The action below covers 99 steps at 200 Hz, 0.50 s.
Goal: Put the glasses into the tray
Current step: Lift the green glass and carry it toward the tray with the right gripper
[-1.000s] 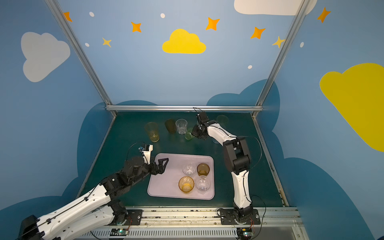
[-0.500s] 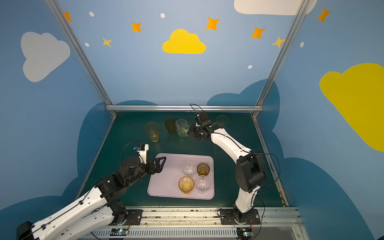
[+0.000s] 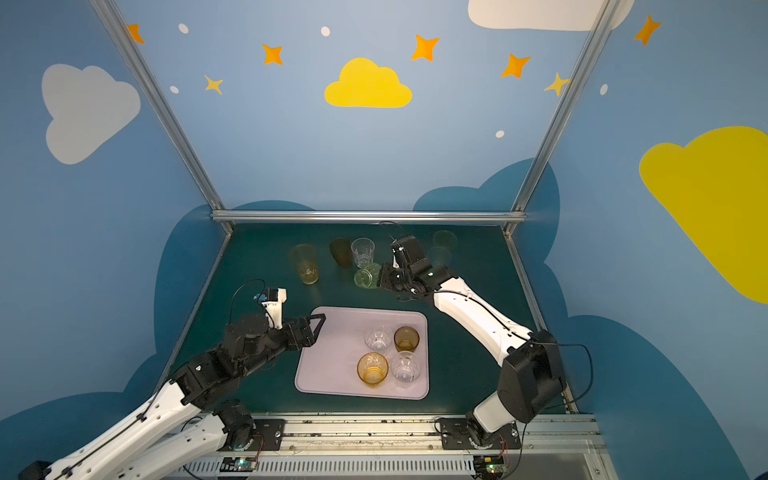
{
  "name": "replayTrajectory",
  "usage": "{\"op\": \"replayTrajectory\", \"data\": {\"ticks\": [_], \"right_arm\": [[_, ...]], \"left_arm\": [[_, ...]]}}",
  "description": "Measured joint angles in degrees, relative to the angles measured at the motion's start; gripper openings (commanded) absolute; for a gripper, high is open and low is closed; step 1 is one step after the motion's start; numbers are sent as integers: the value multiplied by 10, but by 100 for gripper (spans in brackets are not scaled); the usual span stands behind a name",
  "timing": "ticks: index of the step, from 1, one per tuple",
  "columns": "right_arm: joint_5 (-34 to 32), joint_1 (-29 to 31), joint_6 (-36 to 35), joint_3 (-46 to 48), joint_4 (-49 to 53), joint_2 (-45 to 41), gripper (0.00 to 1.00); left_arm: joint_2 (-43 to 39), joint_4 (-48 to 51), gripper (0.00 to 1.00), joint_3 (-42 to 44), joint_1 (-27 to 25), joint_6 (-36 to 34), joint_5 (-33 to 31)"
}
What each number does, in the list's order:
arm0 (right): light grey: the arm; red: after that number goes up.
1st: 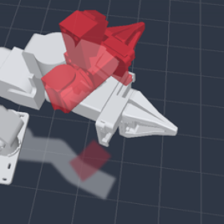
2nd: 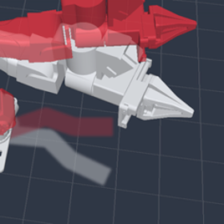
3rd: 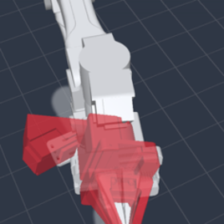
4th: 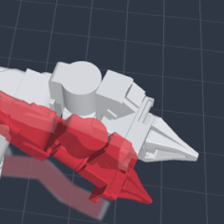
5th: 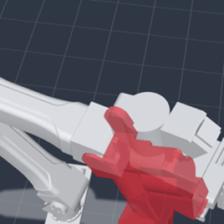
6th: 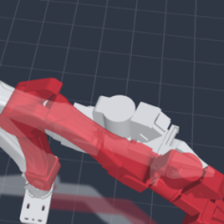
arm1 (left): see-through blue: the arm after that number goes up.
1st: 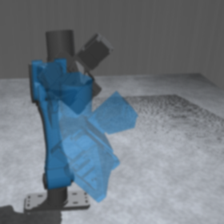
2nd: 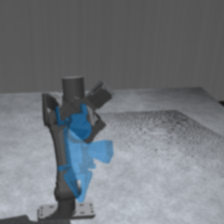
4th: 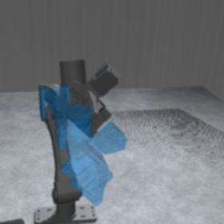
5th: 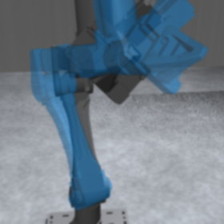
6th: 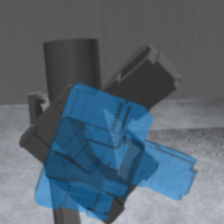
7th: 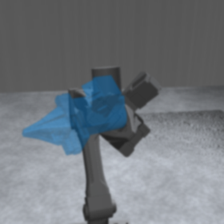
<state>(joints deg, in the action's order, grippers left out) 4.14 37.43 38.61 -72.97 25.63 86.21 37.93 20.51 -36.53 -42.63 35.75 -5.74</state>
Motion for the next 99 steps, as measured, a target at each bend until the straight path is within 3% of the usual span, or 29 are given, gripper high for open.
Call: {"op": "replayTrajectory", "data": {"ticks": [99], "right_arm": [[-35, 84, -19, 16, 41, -39, 0]], "left_arm": [[-45, 110, 100, -15, 0, 79, 62]]}}
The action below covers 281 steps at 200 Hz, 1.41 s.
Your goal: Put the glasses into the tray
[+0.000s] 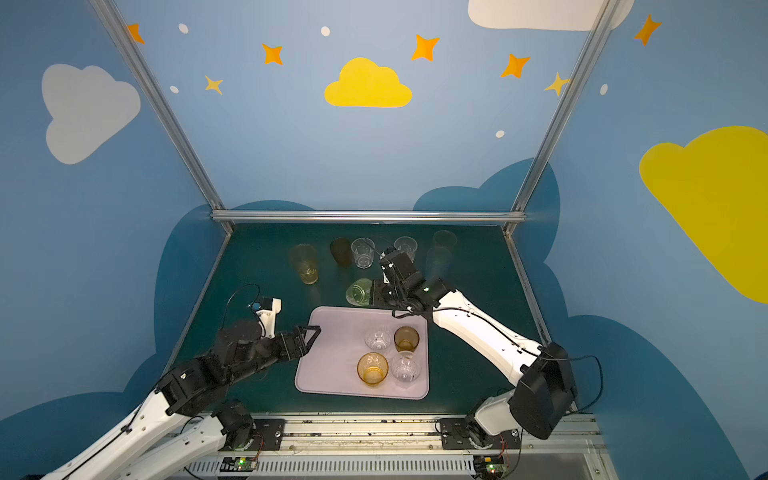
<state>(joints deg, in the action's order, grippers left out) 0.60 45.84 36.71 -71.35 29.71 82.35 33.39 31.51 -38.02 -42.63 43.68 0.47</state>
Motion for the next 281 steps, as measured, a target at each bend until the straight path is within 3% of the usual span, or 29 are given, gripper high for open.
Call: {"op": "replayTrajectory", "data": {"ticks": [90, 173, 281], "right_arm": [[-31, 105, -10, -19, 50, 0, 0], [-75, 200, 29, -18, 103, 0, 0], [-80, 248, 89, 4, 117, 27, 0]], "left_arm": [[-117, 90, 100, 39, 0, 70, 5], [-118, 126, 100, 39, 2, 69, 0], [-109, 125, 100, 50, 3, 64, -6]]}}
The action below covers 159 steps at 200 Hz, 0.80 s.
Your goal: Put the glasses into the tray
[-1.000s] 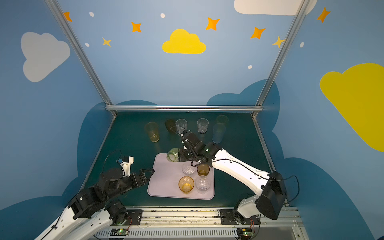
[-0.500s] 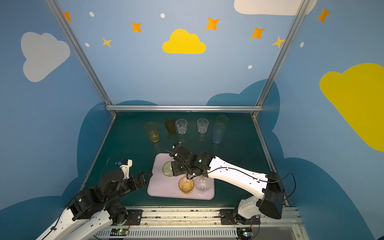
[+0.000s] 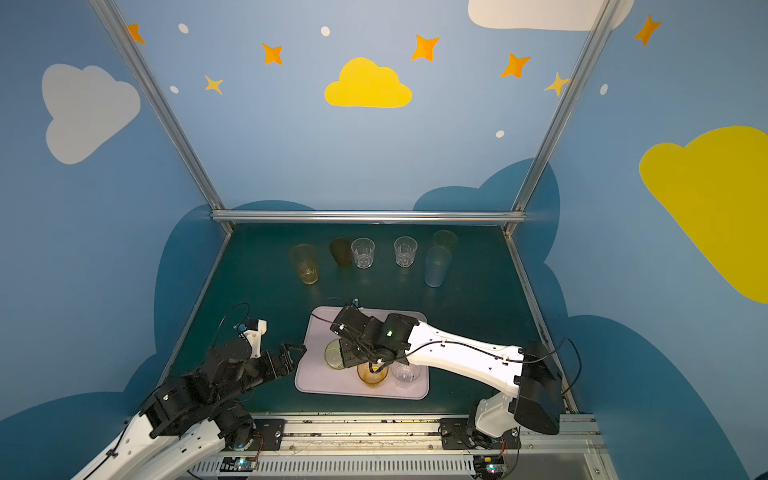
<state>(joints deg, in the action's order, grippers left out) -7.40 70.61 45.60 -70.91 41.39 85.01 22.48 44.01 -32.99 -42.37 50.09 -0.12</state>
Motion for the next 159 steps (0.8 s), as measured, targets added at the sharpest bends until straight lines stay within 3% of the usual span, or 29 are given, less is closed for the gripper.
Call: {"op": "replayTrajectory", "data": {"ticks": [159], "right_arm": [[21, 20, 9, -3, 26, 79, 0]], "left_arm": [[3, 0, 100, 13, 7, -4, -7]]}}
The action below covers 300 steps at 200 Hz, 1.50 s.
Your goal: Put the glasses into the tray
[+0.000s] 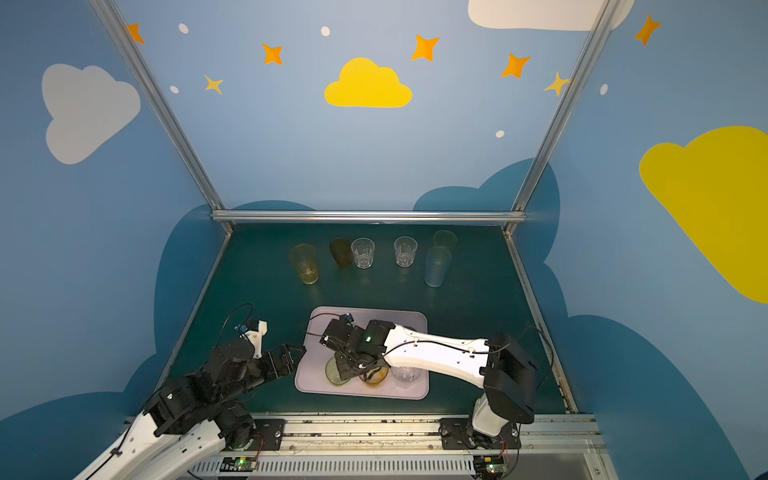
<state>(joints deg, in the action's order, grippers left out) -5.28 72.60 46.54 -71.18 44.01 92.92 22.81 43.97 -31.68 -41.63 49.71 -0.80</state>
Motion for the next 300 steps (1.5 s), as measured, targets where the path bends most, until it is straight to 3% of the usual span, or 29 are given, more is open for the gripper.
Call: {"op": "replayTrajectory", "data": {"ticks": [300], "right_arm": [[-13, 7, -8, -115, 115, 115, 0]], "left_arm": [[0, 0, 100, 2, 8, -15, 1]]}}
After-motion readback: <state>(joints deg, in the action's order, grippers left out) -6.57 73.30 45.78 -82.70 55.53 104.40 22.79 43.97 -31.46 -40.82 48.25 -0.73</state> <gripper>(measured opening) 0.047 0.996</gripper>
